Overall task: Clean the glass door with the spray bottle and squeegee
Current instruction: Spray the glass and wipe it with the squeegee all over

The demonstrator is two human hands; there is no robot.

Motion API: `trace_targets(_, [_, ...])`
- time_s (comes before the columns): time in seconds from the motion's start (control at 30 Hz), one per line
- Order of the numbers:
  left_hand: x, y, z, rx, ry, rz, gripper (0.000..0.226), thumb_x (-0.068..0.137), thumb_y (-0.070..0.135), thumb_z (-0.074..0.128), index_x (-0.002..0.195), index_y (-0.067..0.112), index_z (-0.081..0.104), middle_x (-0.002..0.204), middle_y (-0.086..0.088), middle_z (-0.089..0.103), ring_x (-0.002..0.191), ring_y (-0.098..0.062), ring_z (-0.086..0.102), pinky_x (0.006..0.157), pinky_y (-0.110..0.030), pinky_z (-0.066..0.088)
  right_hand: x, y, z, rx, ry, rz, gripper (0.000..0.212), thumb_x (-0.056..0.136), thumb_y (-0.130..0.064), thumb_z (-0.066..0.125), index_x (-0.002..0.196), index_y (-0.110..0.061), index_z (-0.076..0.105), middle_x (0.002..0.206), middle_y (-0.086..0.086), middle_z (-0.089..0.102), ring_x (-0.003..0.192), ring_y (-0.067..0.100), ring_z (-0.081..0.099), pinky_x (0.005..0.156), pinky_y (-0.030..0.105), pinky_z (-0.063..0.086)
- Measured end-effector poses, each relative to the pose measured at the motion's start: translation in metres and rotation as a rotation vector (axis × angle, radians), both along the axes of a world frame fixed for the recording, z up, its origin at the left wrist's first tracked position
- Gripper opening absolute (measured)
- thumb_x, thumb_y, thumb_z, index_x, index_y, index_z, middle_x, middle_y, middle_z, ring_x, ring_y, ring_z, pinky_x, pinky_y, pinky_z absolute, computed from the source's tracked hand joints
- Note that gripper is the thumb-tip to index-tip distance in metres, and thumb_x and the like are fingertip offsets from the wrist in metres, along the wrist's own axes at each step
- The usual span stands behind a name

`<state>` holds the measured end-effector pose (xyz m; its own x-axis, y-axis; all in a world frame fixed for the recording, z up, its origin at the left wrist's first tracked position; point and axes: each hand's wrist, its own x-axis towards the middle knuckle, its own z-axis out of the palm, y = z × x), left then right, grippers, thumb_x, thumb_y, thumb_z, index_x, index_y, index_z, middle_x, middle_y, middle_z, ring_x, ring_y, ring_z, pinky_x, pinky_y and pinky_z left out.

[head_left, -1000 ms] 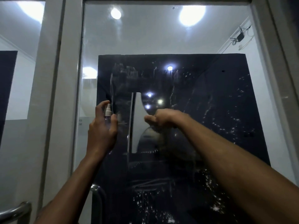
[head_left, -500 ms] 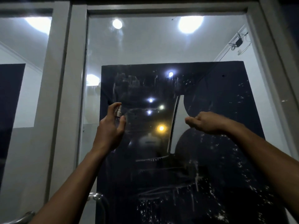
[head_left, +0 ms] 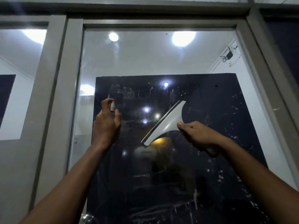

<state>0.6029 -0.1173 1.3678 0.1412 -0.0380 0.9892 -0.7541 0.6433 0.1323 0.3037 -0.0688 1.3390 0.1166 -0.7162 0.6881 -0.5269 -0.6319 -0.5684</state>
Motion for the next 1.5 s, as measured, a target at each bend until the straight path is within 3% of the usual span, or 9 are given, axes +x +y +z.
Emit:
trace_targets(0.27, [-0.001,0.007,0.004,-0.038,-0.026,-0.063,0.044,0.101,0.026,0.052,0.142,0.031,0.035,0.117,-0.012,0.067,0.086,-0.025,0.06,0.075,-0.037,0.044,0.021,0.005,0.017,-0.056,-0.29,0.072,0.046,0.105,-0.047,0.038,0.075,-0.015,0.051,0.05,-0.005,0.041,0.038,0.009,0.036,0.039,0.024,0.035])
trace_targets(0.43, [-0.009,0.007,0.01,-0.066,-0.032,-0.072,0.042,0.101,0.024,0.053,0.14,0.03,0.038,0.098,0.004,0.058,0.077,-0.019,0.055,0.072,-0.034,0.04,0.051,-0.008,0.054,-0.095,-0.544,0.117,0.035,0.106,-0.033,0.037,0.082,-0.012,0.054,0.055,0.0,0.039,0.032,0.008,0.036,0.039,0.022,0.037])
trace_targets(0.57, [-0.015,0.006,0.009,-0.056,-0.021,-0.058,0.043,0.1,0.025,0.054,0.14,0.029,0.04,0.094,0.0,0.061,0.073,-0.022,0.054,0.07,-0.033,0.037,0.082,-0.022,0.091,-0.048,-0.611,0.174,0.035,0.105,-0.031,0.036,0.083,-0.011,0.054,0.062,0.003,0.041,0.028,0.01,0.037,0.039,0.02,0.037])
trace_targets(0.7, [-0.019,0.003,0.004,-0.05,-0.002,-0.084,0.044,0.099,0.025,0.055,0.14,0.032,0.04,0.102,-0.009,0.068,0.081,-0.033,0.062,0.07,-0.035,0.039,0.113,-0.038,0.112,0.017,-0.605,0.173,0.037,0.106,-0.035,0.037,0.087,-0.008,0.054,0.058,0.004,0.043,0.025,0.01,0.036,0.042,0.021,0.037])
trace_targets(0.87, [-0.017,0.003,-0.012,-0.037,-0.014,-0.104,0.044,0.1,0.026,0.055,0.14,0.033,0.038,0.093,0.002,0.061,0.074,-0.023,0.059,0.067,-0.037,0.046,0.127,-0.067,0.086,0.066,-0.629,0.009,0.043,0.102,-0.04,0.044,0.092,-0.003,0.062,0.058,0.012,0.051,0.032,0.019,0.043,0.042,0.027,0.039])
trace_targets(1.07, [-0.012,0.001,-0.031,-0.047,-0.008,-0.106,0.043,0.1,0.027,0.055,0.139,0.034,0.038,0.094,0.004,0.061,0.068,-0.004,0.052,0.06,-0.028,0.039,0.11,-0.085,-0.009,0.042,-0.636,0.003,0.044,0.1,-0.043,0.045,0.071,-0.011,0.058,0.063,0.01,0.058,0.047,0.023,0.051,0.045,0.03,0.042])
trace_targets(1.17, [-0.013,0.002,-0.039,-0.006,-0.007,-0.119,0.043,0.1,0.029,0.054,0.14,0.033,0.037,0.093,0.001,0.062,0.071,-0.015,0.059,0.066,-0.035,0.047,0.092,-0.074,-0.053,0.035,-0.563,-0.048,0.052,0.102,-0.04,0.046,0.059,-0.014,0.056,0.045,-0.002,0.052,0.044,0.021,0.051,0.048,0.031,0.043])
trace_targets(1.23, [-0.015,0.004,-0.044,0.011,-0.006,-0.116,0.043,0.1,0.029,0.054,0.139,0.034,0.037,0.094,0.001,0.061,0.076,-0.023,0.059,0.069,-0.039,0.047,0.081,-0.065,-0.071,0.025,-0.484,-0.094,0.053,0.103,-0.041,0.046,0.057,-0.015,0.055,0.047,-0.002,0.052,0.052,0.023,0.054,0.057,0.036,0.045])
trace_targets(1.5, [-0.01,0.013,-0.044,0.012,-0.022,-0.122,0.043,0.1,0.029,0.054,0.14,0.034,0.037,0.096,-0.001,0.062,0.078,-0.025,0.061,0.07,-0.037,0.046,0.064,-0.041,-0.027,-0.215,-0.29,-0.133,0.055,0.103,-0.044,0.044,0.057,-0.016,0.053,0.049,-0.006,0.052,0.055,0.015,0.051,0.061,0.032,0.038])
